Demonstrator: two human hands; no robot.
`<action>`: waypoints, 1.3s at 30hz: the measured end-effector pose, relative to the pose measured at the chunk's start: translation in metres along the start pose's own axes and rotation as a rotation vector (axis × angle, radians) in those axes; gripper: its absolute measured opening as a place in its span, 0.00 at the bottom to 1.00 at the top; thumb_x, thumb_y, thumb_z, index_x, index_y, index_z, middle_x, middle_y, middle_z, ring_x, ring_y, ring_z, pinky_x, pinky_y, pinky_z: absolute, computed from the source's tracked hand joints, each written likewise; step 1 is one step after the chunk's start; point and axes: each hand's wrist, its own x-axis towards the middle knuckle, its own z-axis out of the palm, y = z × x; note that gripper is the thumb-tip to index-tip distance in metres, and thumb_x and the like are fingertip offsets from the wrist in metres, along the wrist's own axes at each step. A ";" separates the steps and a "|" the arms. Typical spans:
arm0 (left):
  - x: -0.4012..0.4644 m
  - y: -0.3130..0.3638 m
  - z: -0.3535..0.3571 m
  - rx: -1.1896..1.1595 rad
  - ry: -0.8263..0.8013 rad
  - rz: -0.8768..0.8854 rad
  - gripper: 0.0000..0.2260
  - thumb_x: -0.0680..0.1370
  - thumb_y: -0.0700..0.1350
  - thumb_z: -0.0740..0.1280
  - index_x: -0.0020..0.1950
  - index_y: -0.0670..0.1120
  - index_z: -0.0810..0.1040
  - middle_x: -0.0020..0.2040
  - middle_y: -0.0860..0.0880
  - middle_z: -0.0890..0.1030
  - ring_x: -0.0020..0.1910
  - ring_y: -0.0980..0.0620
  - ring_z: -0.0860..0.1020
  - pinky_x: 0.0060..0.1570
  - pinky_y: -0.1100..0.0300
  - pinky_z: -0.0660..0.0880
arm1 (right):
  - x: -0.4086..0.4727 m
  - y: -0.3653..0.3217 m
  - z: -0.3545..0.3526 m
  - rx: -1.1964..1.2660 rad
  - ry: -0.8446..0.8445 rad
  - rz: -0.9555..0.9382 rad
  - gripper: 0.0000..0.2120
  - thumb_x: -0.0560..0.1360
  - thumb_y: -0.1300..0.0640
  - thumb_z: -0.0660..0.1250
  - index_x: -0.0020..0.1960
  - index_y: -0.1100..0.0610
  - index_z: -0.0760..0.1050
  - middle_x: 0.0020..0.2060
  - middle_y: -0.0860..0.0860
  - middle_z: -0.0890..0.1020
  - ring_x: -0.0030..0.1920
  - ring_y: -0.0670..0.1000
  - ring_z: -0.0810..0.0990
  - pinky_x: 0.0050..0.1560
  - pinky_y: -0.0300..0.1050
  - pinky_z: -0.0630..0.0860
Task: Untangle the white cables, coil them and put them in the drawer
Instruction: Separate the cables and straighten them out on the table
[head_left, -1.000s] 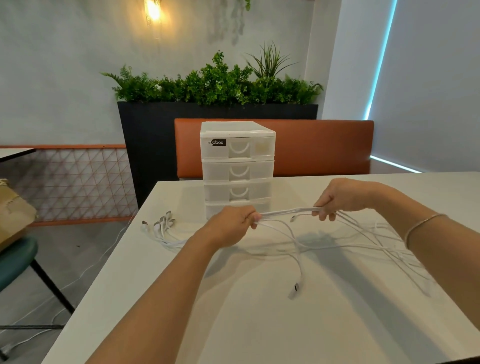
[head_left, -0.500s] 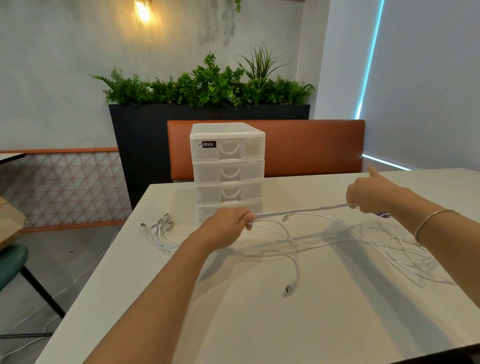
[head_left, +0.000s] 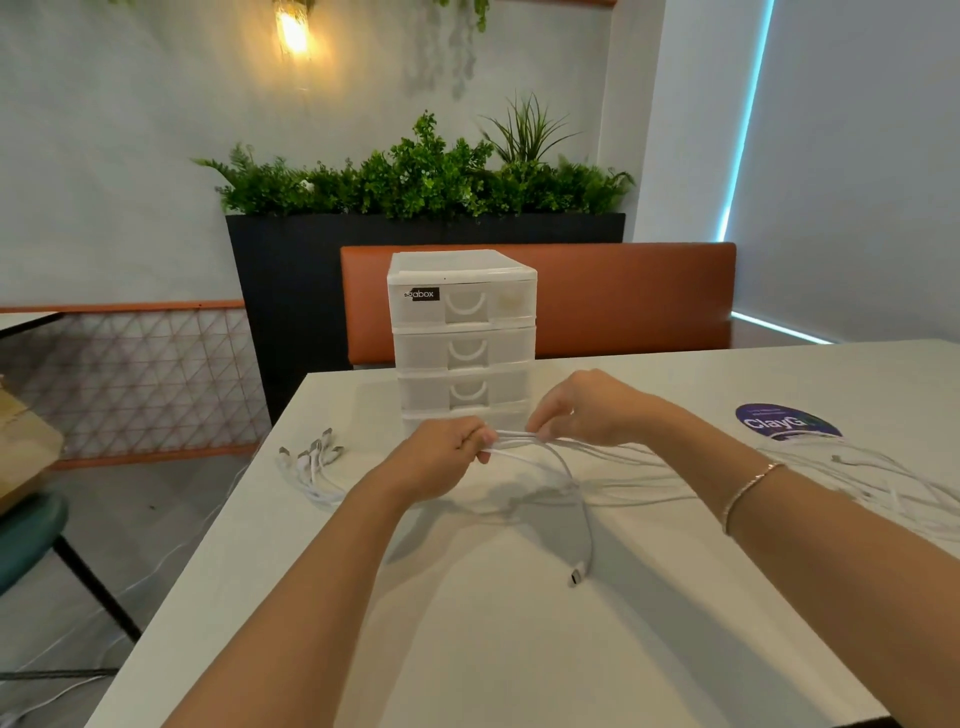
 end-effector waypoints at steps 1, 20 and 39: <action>0.000 0.000 -0.001 0.004 0.001 0.006 0.16 0.82 0.49 0.55 0.35 0.54 0.70 0.37 0.58 0.74 0.40 0.57 0.71 0.43 0.66 0.67 | 0.002 -0.001 0.002 0.017 -0.007 0.007 0.09 0.74 0.56 0.69 0.53 0.53 0.82 0.52 0.48 0.83 0.48 0.43 0.74 0.50 0.35 0.67; 0.001 0.011 -0.001 0.058 -0.041 -0.002 0.14 0.82 0.49 0.54 0.39 0.52 0.72 0.43 0.52 0.76 0.42 0.53 0.72 0.45 0.62 0.67 | -0.010 -0.013 0.000 -0.779 -0.103 -0.329 0.13 0.78 0.63 0.56 0.59 0.54 0.73 0.53 0.50 0.78 0.53 0.52 0.70 0.49 0.43 0.65; 0.002 0.011 -0.007 0.014 -0.019 0.004 0.14 0.82 0.49 0.54 0.40 0.51 0.73 0.38 0.54 0.74 0.36 0.57 0.70 0.39 0.65 0.67 | -0.020 0.065 0.000 -1.012 0.141 -0.321 0.06 0.69 0.60 0.68 0.45 0.52 0.79 0.37 0.46 0.80 0.47 0.50 0.75 0.53 0.48 0.71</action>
